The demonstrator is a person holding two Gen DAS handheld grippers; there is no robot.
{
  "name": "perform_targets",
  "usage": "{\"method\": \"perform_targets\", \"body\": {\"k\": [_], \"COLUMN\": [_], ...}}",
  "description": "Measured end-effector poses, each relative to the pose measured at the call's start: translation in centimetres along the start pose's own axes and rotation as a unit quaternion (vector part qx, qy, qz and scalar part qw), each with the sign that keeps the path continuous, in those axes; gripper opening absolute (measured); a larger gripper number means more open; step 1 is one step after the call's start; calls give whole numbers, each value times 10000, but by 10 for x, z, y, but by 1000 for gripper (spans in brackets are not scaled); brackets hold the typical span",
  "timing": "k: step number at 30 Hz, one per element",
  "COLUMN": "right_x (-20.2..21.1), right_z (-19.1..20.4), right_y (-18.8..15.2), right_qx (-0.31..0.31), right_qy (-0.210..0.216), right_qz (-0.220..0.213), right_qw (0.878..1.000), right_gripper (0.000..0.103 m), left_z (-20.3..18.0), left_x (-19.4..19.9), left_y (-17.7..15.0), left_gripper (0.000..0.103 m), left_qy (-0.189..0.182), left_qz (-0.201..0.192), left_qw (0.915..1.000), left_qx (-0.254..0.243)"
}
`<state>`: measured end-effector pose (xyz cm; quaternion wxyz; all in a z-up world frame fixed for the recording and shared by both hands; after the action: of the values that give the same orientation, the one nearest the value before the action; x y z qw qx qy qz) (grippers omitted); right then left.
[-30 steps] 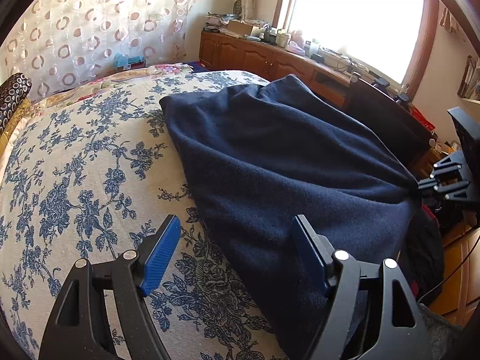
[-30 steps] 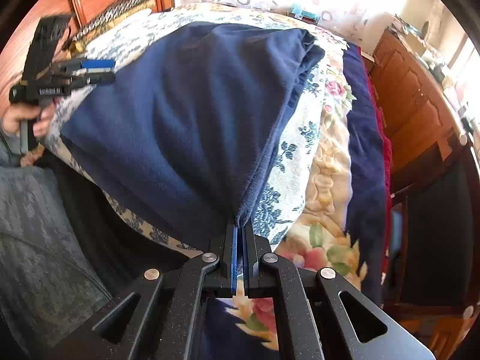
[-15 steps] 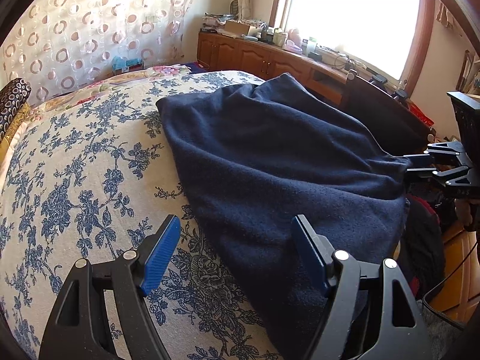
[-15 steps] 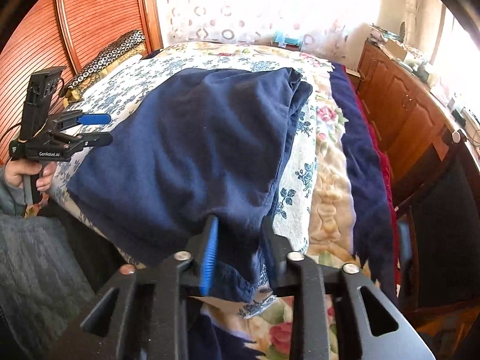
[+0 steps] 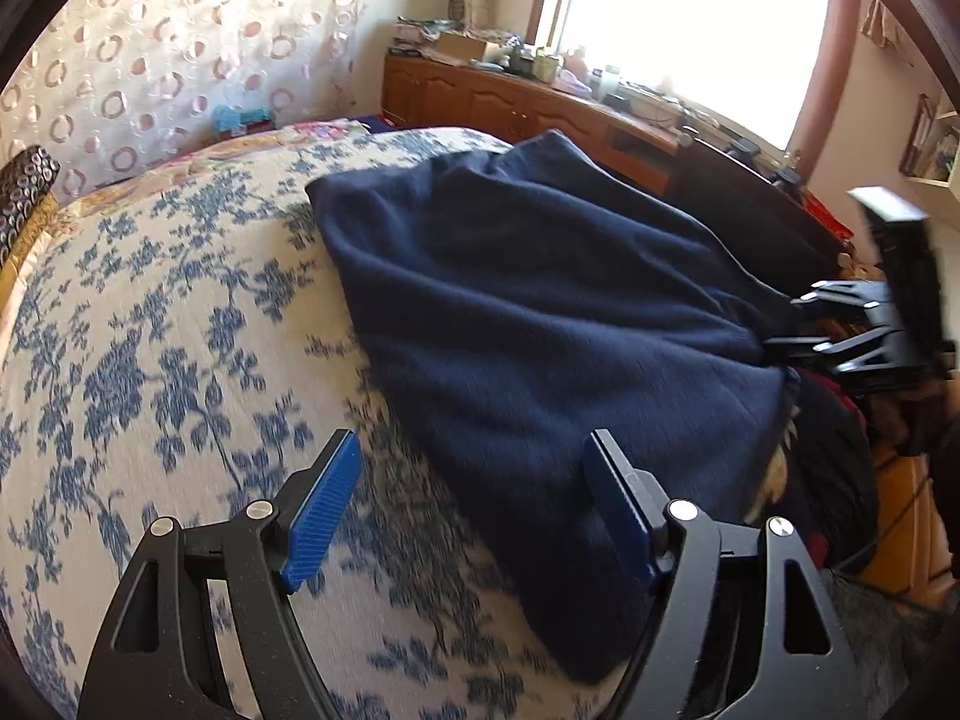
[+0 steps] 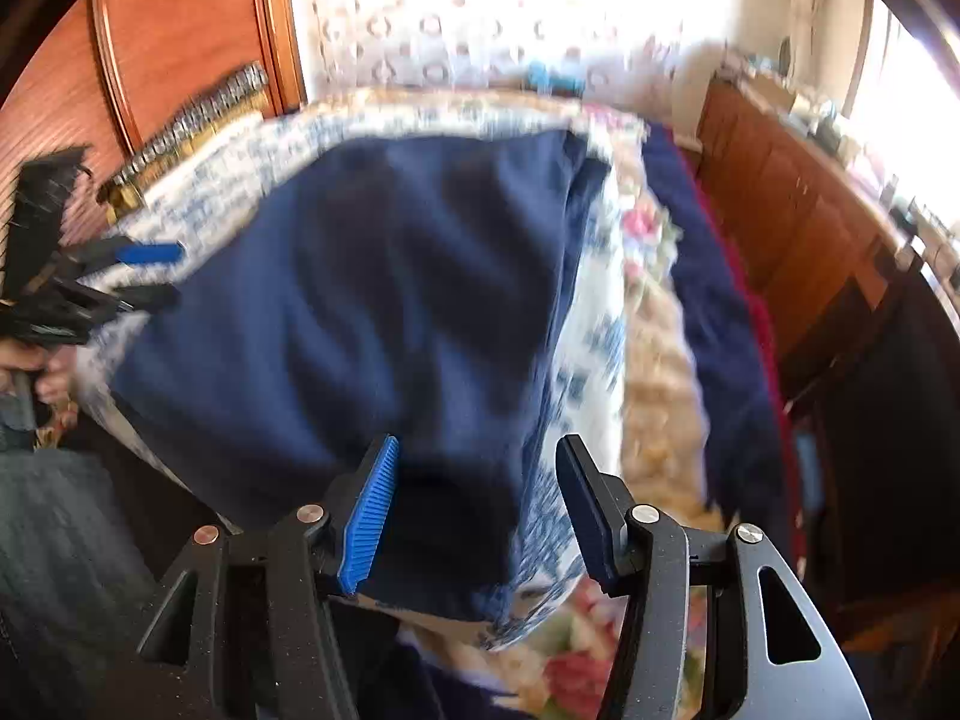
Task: Fold small clothes
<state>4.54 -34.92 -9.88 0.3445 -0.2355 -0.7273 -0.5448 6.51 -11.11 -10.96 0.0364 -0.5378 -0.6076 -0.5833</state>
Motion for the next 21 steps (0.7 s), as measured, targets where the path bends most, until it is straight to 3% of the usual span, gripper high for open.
{"method": "perform_targets", "body": {"k": [2,11,14,17,19,21], "right_x": [-10,-14,-12,-6,-5,-4], "right_z": [1,-4,-4,0,1,1], "right_y": [-6,-9,-6,-6,-4,-2], "right_qx": [-76,-146,-84,44,135,97], "right_qy": [90,228,271,474,522,610], "right_qz": [56,-16,-8,9,11,-15], "right_qw": [9999,9996,9996,9989,9985,9981], "right_gripper": [56,57,57,32,19,13], "left_z": [1,-6,-11,-15,-17,-16], "left_x": [3,6,6,4,3,6], "left_y": [-4,-24,-26,-27,-27,-24], "left_gripper": [77,56,44,27,8,6], "left_qy": [-103,-463,-661,-916,-896,-913], "left_qz": [58,345,429,532,541,407], "left_qw": [9999,9983,9969,9943,9945,9949], "left_qx": [62,89,83,80,43,98]}}
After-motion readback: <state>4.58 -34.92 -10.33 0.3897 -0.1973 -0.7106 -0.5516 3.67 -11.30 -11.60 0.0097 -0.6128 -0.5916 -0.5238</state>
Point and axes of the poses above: each gripper's, at about its wrist camera, not at the fingertips, and x roughly against the way its jaws point, z to its left, y to its top, the point moved 1 cm from there along -x, roughly the way its jaws point, and after that the axes turned 10 degrees about -y, right-handed, at the moved point
